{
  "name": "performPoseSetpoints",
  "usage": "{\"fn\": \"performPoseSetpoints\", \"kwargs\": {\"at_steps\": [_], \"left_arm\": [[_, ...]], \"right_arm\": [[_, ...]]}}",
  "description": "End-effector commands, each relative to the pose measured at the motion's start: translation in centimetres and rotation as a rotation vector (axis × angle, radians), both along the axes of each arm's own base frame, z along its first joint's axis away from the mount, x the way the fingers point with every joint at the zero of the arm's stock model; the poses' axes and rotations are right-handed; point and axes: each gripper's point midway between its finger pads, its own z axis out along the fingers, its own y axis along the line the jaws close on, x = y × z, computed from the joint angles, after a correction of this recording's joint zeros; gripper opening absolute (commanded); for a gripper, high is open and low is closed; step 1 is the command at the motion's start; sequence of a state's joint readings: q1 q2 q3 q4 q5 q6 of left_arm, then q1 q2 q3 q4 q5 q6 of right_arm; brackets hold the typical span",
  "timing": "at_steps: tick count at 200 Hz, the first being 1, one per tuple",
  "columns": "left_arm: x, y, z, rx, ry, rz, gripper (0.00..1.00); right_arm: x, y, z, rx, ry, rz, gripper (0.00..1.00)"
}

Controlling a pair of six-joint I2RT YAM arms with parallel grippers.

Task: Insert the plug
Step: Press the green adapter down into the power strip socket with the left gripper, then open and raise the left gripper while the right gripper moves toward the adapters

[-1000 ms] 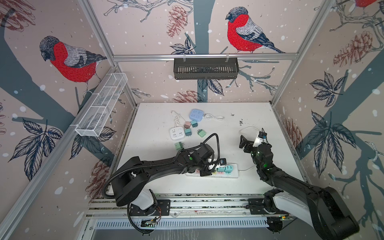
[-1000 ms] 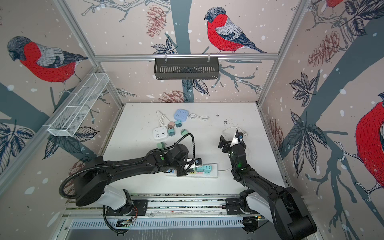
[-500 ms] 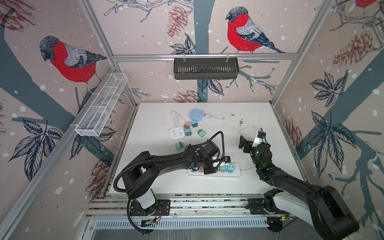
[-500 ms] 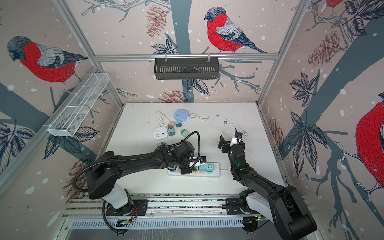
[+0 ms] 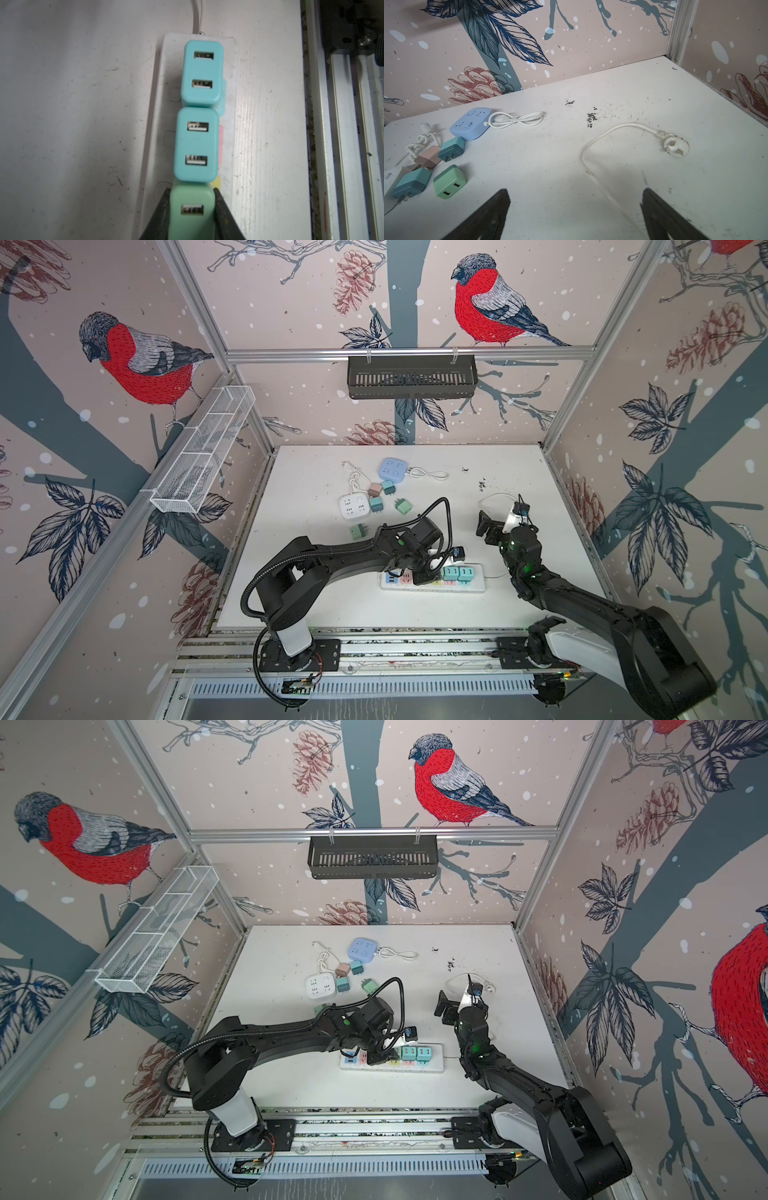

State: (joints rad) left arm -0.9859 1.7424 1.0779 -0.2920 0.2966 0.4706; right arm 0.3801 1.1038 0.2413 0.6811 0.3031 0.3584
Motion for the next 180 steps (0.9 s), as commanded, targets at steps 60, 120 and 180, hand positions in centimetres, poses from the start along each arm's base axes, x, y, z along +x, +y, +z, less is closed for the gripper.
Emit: {"fn": "performPoseSetpoints", "kwargs": {"at_steps": [60,120,180], "left_arm": [[1.1,1.0,0.5,0.03,-0.026,0.061,0.99],[1.9,3.7,11.0,-0.332,-0.218,0.191,0.99],[8.8,19.0,14.2,-0.647,-0.417,1.044,0.99]], "right_arm": [[0.2,0.0,0.5,-0.02,-0.015,-0.003,1.0],[0.2,0.2,0.5,-0.028,-0.018,0.001,1.0],[0.0,0.8,0.6,-0.054,-0.026,0.006,1.0]]}}
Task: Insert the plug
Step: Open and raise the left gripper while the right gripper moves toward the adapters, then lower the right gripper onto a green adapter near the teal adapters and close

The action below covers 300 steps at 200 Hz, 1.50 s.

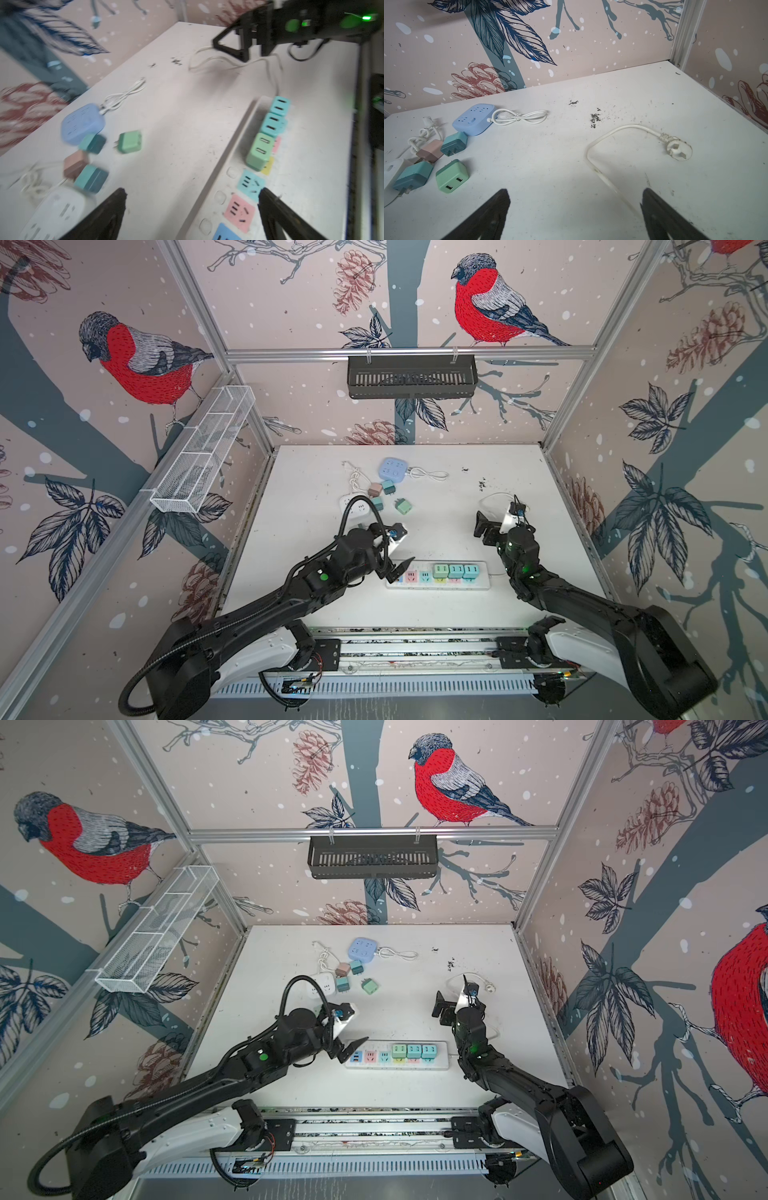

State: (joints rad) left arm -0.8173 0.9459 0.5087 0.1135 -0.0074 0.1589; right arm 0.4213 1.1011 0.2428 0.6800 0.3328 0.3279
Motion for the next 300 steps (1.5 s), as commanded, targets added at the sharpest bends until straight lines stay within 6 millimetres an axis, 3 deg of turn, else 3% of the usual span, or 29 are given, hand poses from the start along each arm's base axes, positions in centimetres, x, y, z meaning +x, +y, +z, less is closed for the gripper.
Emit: {"fn": "performPoseSetpoints", "kwargs": {"at_steps": [1,13,39,49,70,94,127,142,156,168,183,215,243,266,276,300], "left_arm": [[4.3,6.5,2.5,-0.232,-0.043,0.431,0.99],[4.7,8.5,1.4,-0.256,-0.017,0.49,0.98],[4.6,10.4,-0.7,-0.292,0.005,0.564,0.98],[5.0,11.8,-1.0,-0.329,0.0,0.659,0.98],[5.6,15.2,-1.5,-0.369,0.023,0.899,0.98],[5.1,19.5,-2.4,-0.42,0.046,1.215,0.98],[5.0,19.8,-3.0,-0.412,0.092,1.271,0.98],[5.3,18.9,-3.3,-0.341,0.099,1.209,0.98],[5.4,20.2,-3.4,-0.34,0.018,1.267,0.98],[5.6,20.7,-4.0,-0.324,-0.047,1.268,0.98],[6.4,20.2,-4.4,-0.307,0.008,1.245,0.98],[7.9,19.6,-5.5,-0.282,0.071,1.2,0.98],[8.3,19.6,-6.0,-0.256,0.087,1.211,0.98],[8.2,19.6,-6.2,-0.256,0.092,1.207,0.98],[8.1,19.7,-6.1,-0.264,0.086,1.209,0.98],[7.7,19.7,-5.8,-0.295,0.076,1.19,0.98]], "right_arm": [[0.3,0.0,0.4,-0.019,-0.017,-0.014,1.0],[0.5,0.1,0.4,-0.028,-0.009,-0.015,1.0],[0.6,0.2,0.3,-0.04,0.001,-0.027,1.0],[0.6,0.0,0.3,-0.04,0.003,-0.04,1.0],[0.6,-2.3,0.2,-0.015,0.03,-0.179,1.0],[0.2,-3.9,0.7,-0.006,0.031,-0.297,1.0],[-0.8,-5.2,2.3,0.228,0.032,-0.448,1.0],[-0.9,-5.1,4.2,0.224,0.014,-0.429,0.99],[-1.1,-4.9,5.6,0.223,-0.023,-0.387,0.99],[-0.8,-3.2,6.5,0.213,-0.046,-0.24,1.0],[-0.5,-0.8,7.0,0.24,-0.047,-0.084,1.0],[0.9,3.4,6.7,0.175,0.04,0.029,1.0],[2.9,8.8,4.9,0.08,0.142,0.147,0.98],[5.0,13.9,1.8,0.012,0.285,0.242,0.84],[6.3,15.4,0.7,-0.028,0.341,0.237,0.78],[9.0,18.4,-1.7,-0.103,0.422,0.214,0.76]]}}
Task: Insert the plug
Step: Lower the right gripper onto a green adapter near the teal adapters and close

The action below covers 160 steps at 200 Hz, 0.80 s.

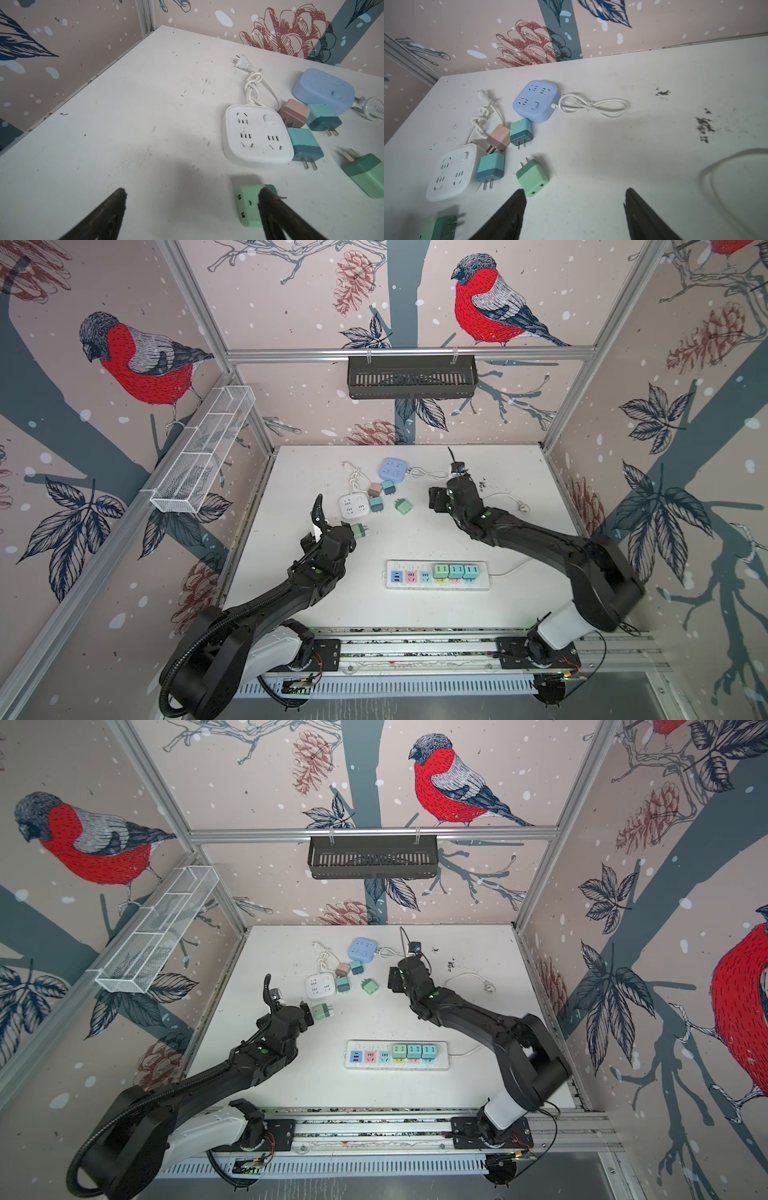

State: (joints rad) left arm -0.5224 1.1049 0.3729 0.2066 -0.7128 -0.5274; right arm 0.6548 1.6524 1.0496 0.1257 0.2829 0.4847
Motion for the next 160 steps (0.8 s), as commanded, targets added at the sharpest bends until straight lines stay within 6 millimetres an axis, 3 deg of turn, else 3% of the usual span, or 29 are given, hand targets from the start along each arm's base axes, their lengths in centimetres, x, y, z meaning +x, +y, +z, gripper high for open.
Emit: {"fn": "performPoseSetpoints", "kwargs": {"at_steps": [1,42,81,123,160], "left_arm": [[0.2,-0.1,1.0,-0.038,-0.06,-0.005,0.98],[-0.5,-0.1,1.5,-0.07,-0.105,-0.039,0.98],[-0.7,0.1,1.7,-0.077,-0.12,-0.034,0.98],[-0.7,0.1,1.6,-0.079,-0.12,-0.033,0.98],[-0.7,0.1,1.6,-0.081,-0.122,-0.037,0.98]], "right_arm": [[0.9,1.7,-3.6,-0.122,0.114,0.014,0.76],[5.1,6.4,-7.4,-0.208,0.198,0.016,0.74],[7.2,9.2,-10.6,-0.275,0.235,0.028,0.73],[7.5,10.2,-12.6,-0.324,0.257,0.027,0.74],[6.8,9.6,-13.2,-0.35,0.265,0.008,0.74]]}}
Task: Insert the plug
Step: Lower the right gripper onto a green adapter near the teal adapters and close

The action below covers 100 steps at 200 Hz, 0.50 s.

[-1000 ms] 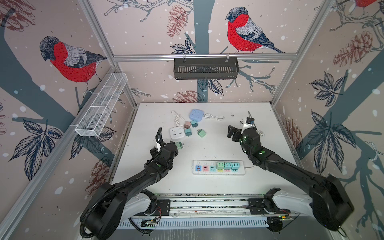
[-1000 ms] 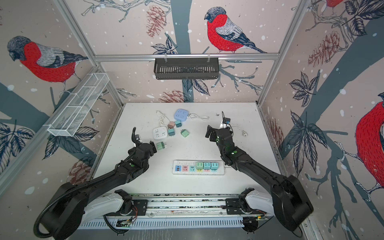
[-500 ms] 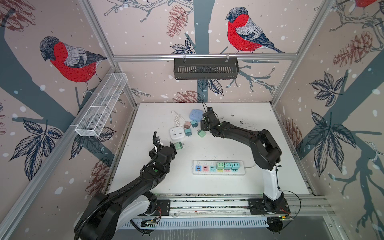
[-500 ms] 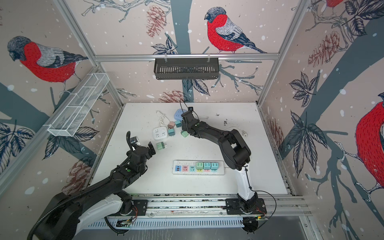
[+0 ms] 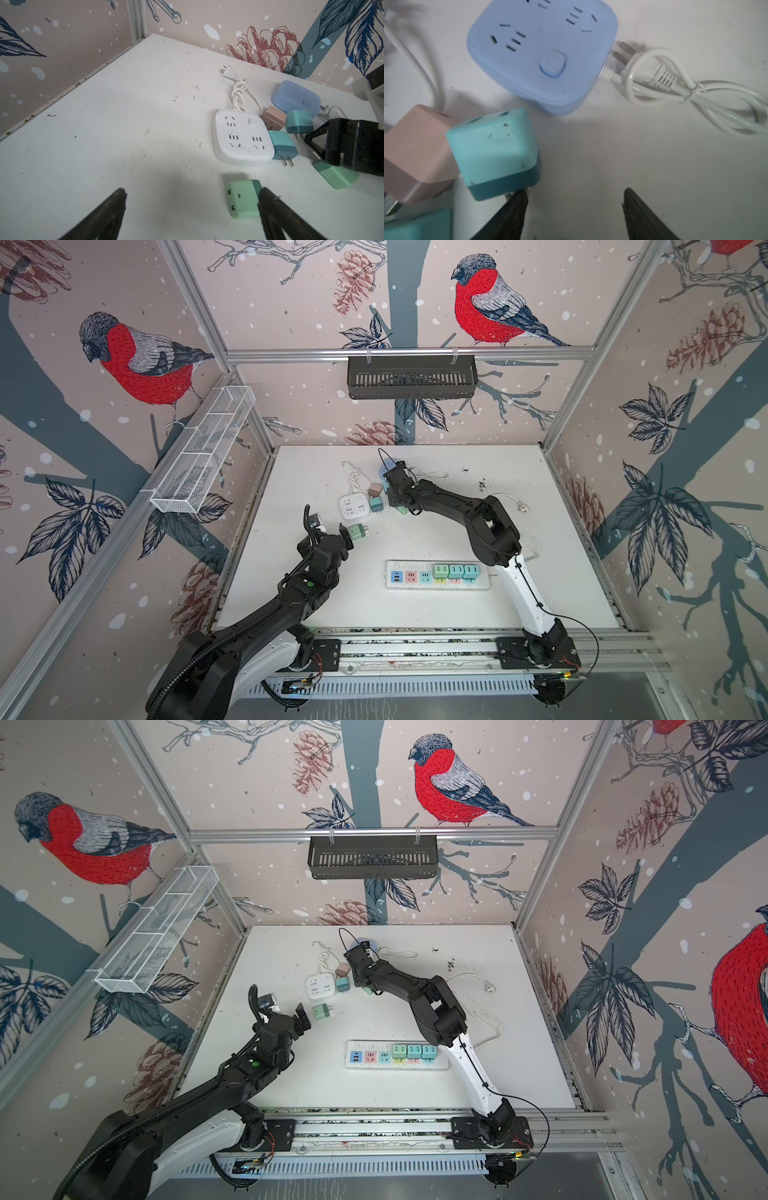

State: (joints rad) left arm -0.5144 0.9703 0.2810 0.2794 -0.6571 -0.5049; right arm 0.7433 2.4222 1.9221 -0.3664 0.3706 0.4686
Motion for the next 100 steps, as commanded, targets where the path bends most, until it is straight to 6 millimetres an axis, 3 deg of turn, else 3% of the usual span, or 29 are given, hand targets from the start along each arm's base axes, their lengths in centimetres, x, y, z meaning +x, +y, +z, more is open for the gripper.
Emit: {"fn": "performPoseSetpoints", "kwargs": {"at_steps": [1,40,100], "left_arm": [[0.3,0.1,0.8,-0.021,-0.042,0.012,0.98],[0.3,0.1,0.9,-0.024,-0.048,0.015,0.98],[0.3,0.0,0.9,-0.027,-0.049,0.006,0.99]], "right_arm": [[-0.5,-1.0,-0.4,-0.044,0.005,-0.022,0.74],[-2.6,-1.7,0.5,-0.072,-0.007,-0.019,0.8],[-6.0,-5.7,1.2,-0.08,-0.022,-0.06,0.85]]}}
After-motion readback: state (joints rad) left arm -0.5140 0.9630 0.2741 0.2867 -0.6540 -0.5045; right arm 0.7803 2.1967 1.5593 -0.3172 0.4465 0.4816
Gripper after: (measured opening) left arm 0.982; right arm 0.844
